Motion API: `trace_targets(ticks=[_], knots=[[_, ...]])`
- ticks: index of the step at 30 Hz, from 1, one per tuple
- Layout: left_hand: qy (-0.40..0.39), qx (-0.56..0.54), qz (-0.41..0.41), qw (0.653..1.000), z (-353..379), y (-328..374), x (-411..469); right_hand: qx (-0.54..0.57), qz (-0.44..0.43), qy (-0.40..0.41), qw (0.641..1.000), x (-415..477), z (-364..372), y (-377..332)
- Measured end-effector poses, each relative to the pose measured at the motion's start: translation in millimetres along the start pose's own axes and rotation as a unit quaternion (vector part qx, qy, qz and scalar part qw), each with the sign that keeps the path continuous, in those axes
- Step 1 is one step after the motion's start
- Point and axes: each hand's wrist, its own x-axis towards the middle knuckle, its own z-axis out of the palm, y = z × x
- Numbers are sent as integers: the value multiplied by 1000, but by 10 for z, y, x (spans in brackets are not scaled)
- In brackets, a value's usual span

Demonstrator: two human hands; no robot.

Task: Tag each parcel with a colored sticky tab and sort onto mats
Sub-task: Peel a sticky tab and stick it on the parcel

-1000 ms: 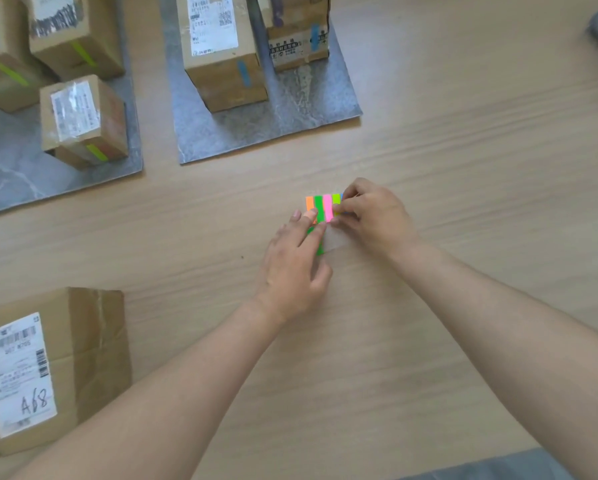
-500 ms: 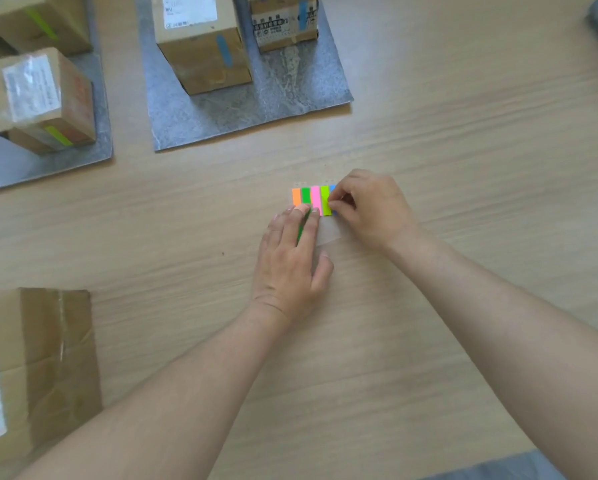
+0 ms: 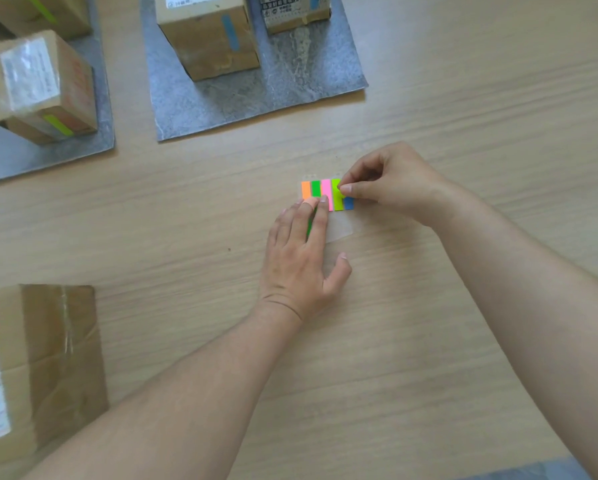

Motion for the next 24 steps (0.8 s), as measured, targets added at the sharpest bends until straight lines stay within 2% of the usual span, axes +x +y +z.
trace_targets(ticks=[6, 12, 18, 24], knots=[[-1, -24, 5, 1000, -25, -12, 9, -40, 15, -28, 999, -17, -52, -118], [-13, -29, 2, 1000, -51, -12, 21, -106, -17, -4, 994, -59, -57, -140], [-21, -40, -7, 999, -134, -11, 67, -179, -80, -27, 980, -65, 32, -230], [-42, -20, 8, 999, -229, -41, 132, -216, -84, -34, 972, -20, 14, -294]])
